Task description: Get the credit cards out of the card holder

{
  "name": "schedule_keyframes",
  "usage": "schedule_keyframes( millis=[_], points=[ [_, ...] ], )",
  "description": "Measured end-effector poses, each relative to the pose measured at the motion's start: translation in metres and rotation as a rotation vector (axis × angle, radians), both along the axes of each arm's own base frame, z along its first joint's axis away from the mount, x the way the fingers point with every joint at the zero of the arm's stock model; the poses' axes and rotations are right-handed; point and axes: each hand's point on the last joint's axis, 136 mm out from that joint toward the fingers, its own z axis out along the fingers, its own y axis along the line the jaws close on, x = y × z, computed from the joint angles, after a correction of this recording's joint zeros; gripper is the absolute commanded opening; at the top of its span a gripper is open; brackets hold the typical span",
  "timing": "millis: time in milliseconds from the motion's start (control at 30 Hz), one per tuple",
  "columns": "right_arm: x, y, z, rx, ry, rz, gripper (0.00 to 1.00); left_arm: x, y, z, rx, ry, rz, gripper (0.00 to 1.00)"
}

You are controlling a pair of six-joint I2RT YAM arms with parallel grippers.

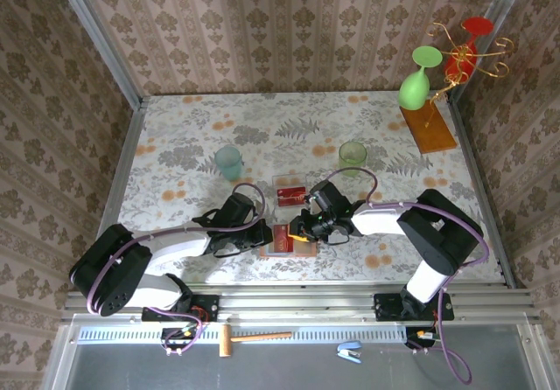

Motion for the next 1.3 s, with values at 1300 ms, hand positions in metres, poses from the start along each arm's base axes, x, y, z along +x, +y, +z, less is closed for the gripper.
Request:
schedule_keyframes(
  millis=[1300],
  points=[
    [0.002,-0.018,0.006,-0.003,0.007,-0.007,0.09,0.0,-0.001,0.0,0.003,-0.008,-0.012,0.07]
  ],
)
